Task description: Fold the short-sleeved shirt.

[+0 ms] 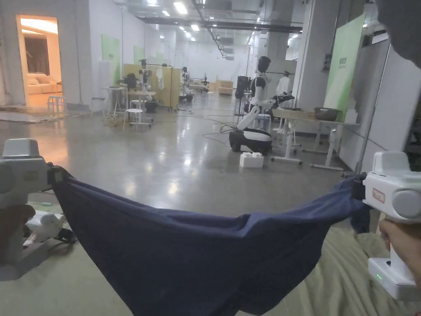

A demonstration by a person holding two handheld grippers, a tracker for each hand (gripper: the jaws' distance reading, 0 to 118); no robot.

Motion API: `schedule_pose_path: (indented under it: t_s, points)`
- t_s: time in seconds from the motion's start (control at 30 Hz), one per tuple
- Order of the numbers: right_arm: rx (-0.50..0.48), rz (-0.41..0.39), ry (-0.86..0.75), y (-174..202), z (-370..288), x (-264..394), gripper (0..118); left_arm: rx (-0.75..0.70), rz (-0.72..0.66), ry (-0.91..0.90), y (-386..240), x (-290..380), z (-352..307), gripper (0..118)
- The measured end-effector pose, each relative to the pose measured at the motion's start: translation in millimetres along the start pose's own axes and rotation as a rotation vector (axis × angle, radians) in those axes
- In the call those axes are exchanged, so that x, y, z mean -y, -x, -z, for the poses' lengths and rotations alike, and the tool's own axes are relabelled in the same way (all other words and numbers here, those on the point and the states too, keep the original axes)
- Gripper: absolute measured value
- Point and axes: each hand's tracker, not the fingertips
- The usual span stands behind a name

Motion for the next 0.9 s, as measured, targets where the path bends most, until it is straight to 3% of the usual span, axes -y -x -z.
schedule_pose_path:
  t_s: [0.5, 0.67, 0.9]
  points:
    - [0.029, -0.007, -0.030, 1, 68, -18, 4, -0.026, 0.058, -0.039, -11, -24, 48, 3]
    - [-0.001, -0.032, 0.026, 2, 65, 33, 4, -0.017, 0.078, 0.009, 2, 31, 52, 3]
    - [-0.021, -0.012, 0.165, -4, 34, 154, 4, 0.026, 0.031, 0.117, 28, 164, 15, 3]
